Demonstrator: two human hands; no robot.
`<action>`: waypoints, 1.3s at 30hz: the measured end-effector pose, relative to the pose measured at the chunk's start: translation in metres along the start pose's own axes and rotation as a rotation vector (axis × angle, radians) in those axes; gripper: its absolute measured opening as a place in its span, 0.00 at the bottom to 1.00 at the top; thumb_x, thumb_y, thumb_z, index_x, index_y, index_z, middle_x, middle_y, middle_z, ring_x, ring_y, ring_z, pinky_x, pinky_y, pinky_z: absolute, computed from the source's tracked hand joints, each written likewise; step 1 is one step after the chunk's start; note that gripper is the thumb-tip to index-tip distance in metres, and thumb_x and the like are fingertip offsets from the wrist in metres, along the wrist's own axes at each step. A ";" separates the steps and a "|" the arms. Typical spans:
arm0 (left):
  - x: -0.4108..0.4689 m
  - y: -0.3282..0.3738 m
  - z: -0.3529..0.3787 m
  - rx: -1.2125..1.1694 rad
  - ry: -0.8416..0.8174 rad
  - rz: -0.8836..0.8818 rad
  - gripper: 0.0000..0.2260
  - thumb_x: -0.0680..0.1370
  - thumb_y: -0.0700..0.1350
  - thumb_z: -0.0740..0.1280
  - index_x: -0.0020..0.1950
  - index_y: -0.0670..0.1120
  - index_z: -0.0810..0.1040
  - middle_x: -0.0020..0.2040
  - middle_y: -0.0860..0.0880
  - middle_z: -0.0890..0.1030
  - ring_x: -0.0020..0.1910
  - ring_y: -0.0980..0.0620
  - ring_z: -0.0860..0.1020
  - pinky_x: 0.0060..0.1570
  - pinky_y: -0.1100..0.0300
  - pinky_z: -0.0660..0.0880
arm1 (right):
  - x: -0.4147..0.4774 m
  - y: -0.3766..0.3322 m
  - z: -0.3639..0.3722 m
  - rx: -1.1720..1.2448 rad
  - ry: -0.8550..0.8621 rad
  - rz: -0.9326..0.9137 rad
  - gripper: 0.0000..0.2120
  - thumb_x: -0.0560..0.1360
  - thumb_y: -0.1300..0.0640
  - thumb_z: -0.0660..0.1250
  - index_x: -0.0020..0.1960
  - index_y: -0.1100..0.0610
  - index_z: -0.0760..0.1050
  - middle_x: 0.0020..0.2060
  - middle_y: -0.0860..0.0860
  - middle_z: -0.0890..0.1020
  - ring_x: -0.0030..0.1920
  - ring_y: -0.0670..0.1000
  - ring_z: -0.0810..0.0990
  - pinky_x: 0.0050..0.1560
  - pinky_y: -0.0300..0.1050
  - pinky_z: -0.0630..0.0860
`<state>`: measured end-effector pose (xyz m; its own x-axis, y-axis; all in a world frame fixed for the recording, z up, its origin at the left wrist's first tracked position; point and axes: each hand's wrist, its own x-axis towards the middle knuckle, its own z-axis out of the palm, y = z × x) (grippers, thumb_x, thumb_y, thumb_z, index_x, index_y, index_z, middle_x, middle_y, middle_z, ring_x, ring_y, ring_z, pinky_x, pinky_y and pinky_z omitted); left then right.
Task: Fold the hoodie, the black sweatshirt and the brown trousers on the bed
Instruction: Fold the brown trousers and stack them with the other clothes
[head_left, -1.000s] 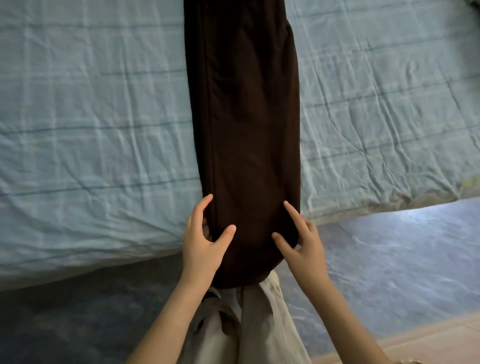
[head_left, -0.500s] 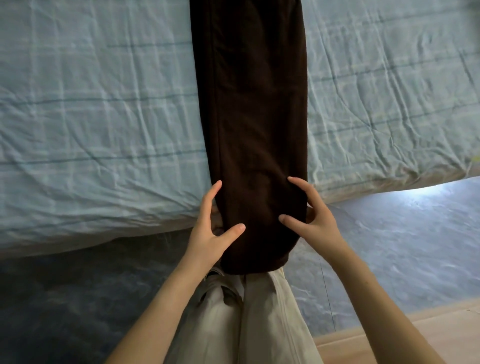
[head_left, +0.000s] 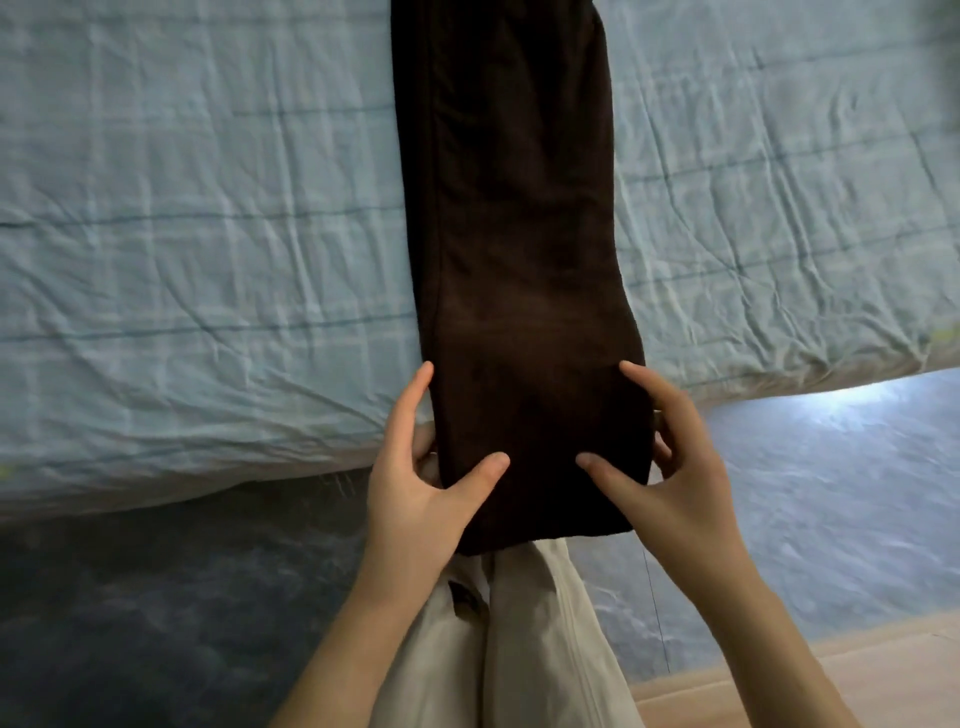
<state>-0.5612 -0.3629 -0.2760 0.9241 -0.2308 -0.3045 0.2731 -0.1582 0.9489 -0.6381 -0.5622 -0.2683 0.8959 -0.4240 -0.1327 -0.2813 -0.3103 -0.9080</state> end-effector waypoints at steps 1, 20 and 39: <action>0.008 0.009 0.001 0.007 0.019 0.032 0.39 0.69 0.38 0.78 0.73 0.62 0.65 0.55 0.58 0.84 0.56 0.60 0.81 0.52 0.68 0.76 | 0.012 -0.010 -0.003 -0.020 0.029 -0.041 0.39 0.68 0.62 0.79 0.71 0.37 0.69 0.62 0.40 0.77 0.65 0.48 0.76 0.59 0.47 0.77; 0.397 0.085 0.055 0.223 0.248 0.196 0.36 0.69 0.50 0.79 0.74 0.52 0.69 0.52 0.60 0.76 0.45 0.76 0.73 0.44 0.83 0.66 | 0.411 -0.020 0.030 -0.070 0.082 -0.205 0.33 0.72 0.53 0.77 0.73 0.42 0.68 0.65 0.40 0.76 0.64 0.39 0.74 0.67 0.44 0.73; 0.411 0.051 0.060 0.224 0.302 0.145 0.31 0.70 0.54 0.76 0.71 0.61 0.68 0.54 0.73 0.75 0.56 0.73 0.74 0.49 0.79 0.69 | 0.423 0.019 0.049 -0.030 0.112 -0.135 0.34 0.73 0.49 0.75 0.74 0.37 0.65 0.65 0.31 0.71 0.68 0.35 0.69 0.65 0.29 0.67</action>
<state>-0.1840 -0.5235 -0.3580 0.9949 0.0215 -0.0987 0.0998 -0.3573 0.9286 -0.2479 -0.7061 -0.3611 0.8827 -0.4685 0.0366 -0.1726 -0.3957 -0.9020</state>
